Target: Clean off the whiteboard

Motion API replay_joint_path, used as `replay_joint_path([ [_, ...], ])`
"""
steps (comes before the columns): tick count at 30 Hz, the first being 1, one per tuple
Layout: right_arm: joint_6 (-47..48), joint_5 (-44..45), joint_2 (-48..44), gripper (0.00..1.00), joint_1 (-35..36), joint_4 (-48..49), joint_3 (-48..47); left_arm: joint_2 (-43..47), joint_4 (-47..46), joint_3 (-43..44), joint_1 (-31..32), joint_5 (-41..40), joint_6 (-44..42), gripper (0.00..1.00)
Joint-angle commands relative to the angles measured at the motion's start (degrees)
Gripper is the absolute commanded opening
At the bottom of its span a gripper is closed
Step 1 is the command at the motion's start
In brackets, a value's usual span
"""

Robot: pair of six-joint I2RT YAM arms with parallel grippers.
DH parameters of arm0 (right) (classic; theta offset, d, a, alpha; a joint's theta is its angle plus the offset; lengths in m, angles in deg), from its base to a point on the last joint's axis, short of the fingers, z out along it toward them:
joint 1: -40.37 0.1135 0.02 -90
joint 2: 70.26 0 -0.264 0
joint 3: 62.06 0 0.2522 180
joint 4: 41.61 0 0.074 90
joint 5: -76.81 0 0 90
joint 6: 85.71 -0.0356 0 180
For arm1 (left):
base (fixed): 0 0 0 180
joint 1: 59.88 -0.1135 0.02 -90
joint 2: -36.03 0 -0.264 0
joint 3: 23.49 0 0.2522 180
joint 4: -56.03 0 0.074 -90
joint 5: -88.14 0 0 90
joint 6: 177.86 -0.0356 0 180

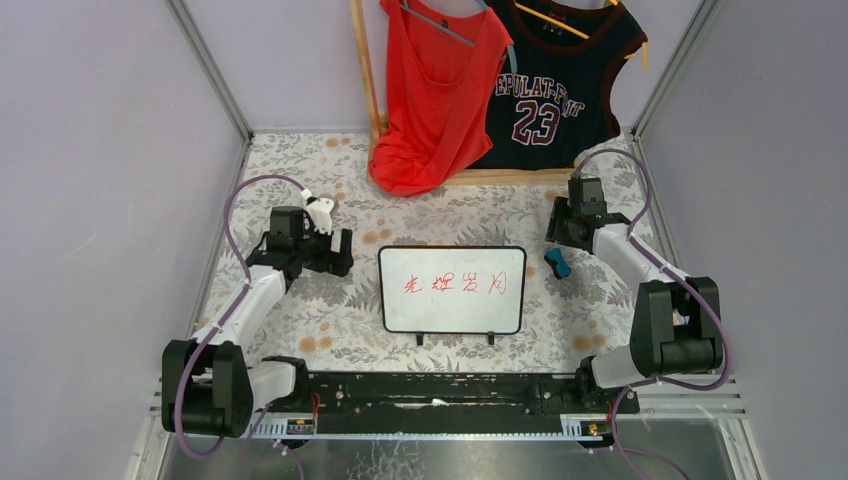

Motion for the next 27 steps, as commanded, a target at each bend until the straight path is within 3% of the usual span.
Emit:
replay_joint_path([
  [1,1.7,1.4,-1.7,0.53,0.4,-2.4,0.3,0.0,-0.5,-0.6,-0.5,0.3,-0.6,0.96],
  [10,2.0,0.1,-4.5,0.54,0.4,-1.3,6.2,-1.1,-1.2,-0.7,-0.5,0.8,-0.5,0.96],
  [19,0.9,-6.8,-4.0,0.54,0.4,0.9,8.8,-0.9,-1.4,-1.3,-0.5,0.6,-0.5,0.96],
  [27,1.4,-3.5,-2.5,0.54,0.4,-0.5,7.1,-0.2,-1.3,-1.6,-0.5,0.5,-0.6,0.96],
])
